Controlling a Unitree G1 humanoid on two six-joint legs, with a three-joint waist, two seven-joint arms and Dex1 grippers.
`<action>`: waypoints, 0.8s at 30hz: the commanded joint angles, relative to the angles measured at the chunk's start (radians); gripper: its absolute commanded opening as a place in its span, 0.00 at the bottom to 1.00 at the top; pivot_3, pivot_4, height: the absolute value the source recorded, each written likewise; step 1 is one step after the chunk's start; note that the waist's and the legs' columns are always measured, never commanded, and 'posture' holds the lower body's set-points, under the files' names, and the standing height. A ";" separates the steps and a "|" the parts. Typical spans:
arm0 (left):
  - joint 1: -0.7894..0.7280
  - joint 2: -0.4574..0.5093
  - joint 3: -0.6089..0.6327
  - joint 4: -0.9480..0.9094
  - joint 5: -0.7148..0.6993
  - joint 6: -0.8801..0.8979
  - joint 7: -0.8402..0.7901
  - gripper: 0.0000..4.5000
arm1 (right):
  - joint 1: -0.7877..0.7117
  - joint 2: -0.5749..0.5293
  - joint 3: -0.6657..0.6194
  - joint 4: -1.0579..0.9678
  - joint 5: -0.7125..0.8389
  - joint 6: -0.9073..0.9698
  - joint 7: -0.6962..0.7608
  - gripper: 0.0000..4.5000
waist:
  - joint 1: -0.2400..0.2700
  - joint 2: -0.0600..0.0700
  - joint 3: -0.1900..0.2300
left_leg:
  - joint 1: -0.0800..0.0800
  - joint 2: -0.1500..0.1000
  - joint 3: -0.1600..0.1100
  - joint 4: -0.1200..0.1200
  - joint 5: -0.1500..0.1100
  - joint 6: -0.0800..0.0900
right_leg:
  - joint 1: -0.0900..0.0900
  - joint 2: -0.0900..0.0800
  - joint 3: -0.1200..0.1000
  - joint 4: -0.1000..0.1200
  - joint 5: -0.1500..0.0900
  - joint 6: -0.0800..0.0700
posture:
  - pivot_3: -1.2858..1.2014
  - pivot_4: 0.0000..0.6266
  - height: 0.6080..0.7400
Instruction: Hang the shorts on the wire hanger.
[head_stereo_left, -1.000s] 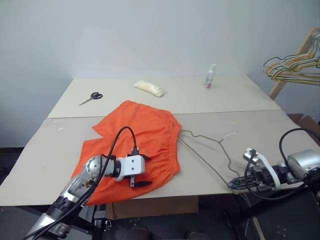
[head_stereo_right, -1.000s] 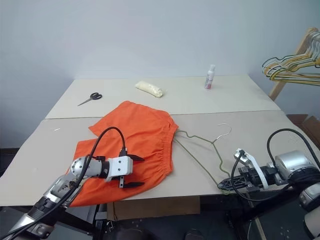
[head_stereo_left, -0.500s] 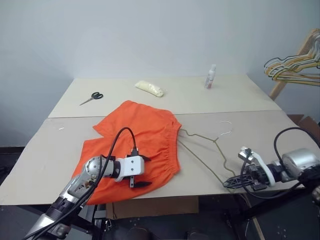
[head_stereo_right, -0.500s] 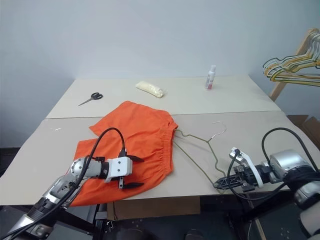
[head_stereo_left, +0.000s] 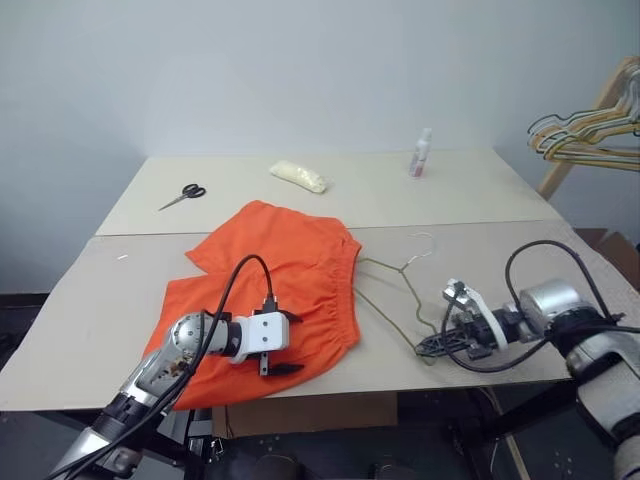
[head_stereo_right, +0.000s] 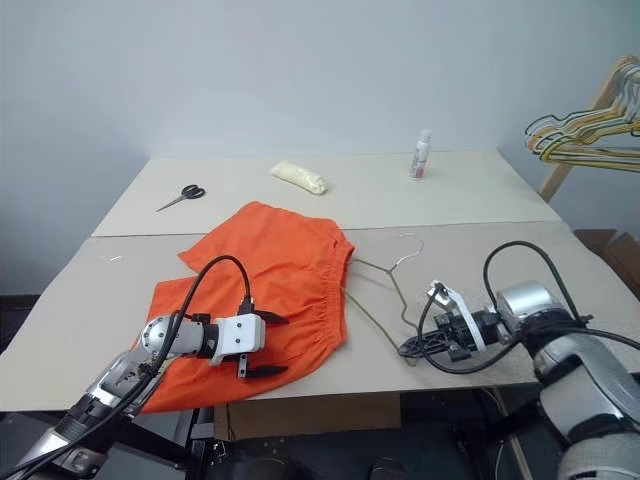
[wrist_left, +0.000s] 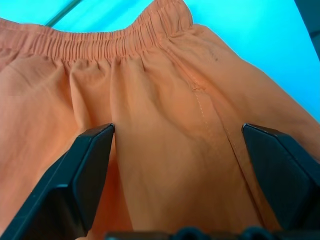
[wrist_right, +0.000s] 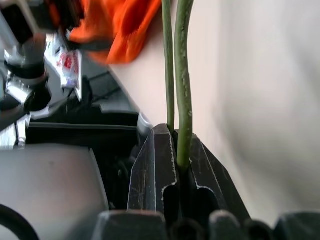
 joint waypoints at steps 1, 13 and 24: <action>-0.015 0.000 0.008 -0.022 -0.010 -0.015 -0.004 0.99 | -0.082 0.042 -0.099 0.118 -0.073 -0.039 0.027 0.00 | -0.003 0.000 0.000 | 0.000 0.000 0.000 0.000 0.000 0.000 | 0.000 0.000 0.000 0.000 0.000 0.000 | 0.57 0.00 1.00; -0.030 -0.036 0.030 0.001 0.002 -0.041 0.063 0.99 | -0.086 0.087 -0.296 0.141 -0.227 -0.099 0.021 0.00 | -0.014 0.001 -0.001 | -0.001 -0.002 -0.001 0.000 0.001 -0.001 | -0.001 -0.001 0.000 0.000 0.000 0.000 | 0.57 0.00 1.00; -0.167 -0.158 0.206 -0.047 -0.235 0.077 0.130 0.99 | 0.052 0.043 -0.382 -0.133 -0.230 -0.095 -0.006 0.00 | -0.020 0.001 -0.001 | -0.002 -0.002 -0.001 0.000 0.001 -0.002 | -0.001 -0.001 0.000 0.000 0.001 0.001 | 0.56 0.00 1.00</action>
